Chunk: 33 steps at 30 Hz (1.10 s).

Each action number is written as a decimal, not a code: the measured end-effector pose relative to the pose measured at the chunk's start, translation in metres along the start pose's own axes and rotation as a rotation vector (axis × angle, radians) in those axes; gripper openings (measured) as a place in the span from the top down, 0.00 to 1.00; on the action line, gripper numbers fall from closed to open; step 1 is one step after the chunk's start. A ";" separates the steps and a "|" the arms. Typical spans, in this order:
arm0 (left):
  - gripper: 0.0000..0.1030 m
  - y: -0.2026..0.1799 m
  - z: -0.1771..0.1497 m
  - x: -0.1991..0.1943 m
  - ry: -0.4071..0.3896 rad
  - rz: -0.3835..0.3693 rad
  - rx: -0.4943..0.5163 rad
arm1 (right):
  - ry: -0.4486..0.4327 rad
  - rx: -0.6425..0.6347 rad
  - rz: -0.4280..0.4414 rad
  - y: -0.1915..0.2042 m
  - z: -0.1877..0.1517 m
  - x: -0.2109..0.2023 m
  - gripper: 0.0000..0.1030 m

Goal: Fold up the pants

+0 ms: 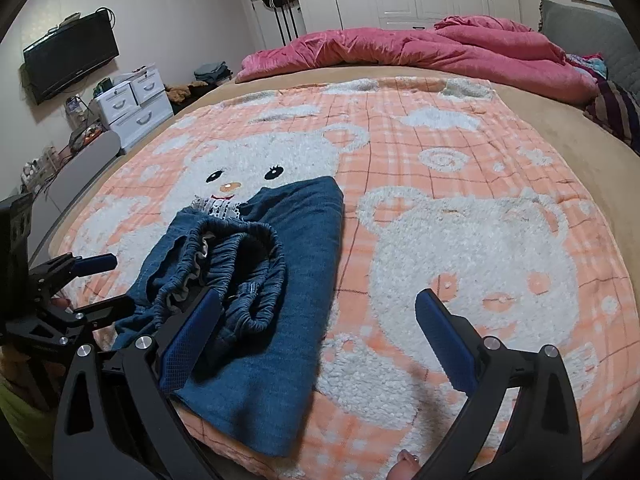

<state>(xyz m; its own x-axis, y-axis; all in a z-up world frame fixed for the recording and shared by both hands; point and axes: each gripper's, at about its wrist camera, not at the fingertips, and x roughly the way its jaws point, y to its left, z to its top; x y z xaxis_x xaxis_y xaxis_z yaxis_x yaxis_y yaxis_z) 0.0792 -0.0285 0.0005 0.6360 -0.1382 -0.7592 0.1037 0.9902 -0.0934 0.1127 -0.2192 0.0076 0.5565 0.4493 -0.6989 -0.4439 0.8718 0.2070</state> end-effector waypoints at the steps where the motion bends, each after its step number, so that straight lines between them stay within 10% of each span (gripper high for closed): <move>1: 0.10 0.001 -0.001 0.003 0.002 0.005 0.000 | 0.002 0.001 0.001 0.000 0.000 0.001 0.05; 14: 0.09 0.016 -0.007 0.033 0.048 -0.046 -0.068 | 0.096 0.047 0.040 0.001 -0.004 0.037 0.07; 25: 0.10 0.010 -0.005 0.045 0.055 -0.116 -0.096 | 0.154 0.074 0.147 0.009 -0.008 0.057 0.43; 33: 0.59 0.005 0.001 0.046 0.039 -0.142 -0.139 | 0.118 0.079 0.197 0.015 -0.007 0.053 0.73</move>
<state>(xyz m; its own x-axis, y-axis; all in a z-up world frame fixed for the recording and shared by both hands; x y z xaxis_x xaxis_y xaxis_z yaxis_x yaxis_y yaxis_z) 0.1096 -0.0302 -0.0338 0.5923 -0.2782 -0.7561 0.0816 0.9544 -0.2873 0.1310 -0.1833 -0.0313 0.3766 0.5899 -0.7143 -0.4769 0.7845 0.3964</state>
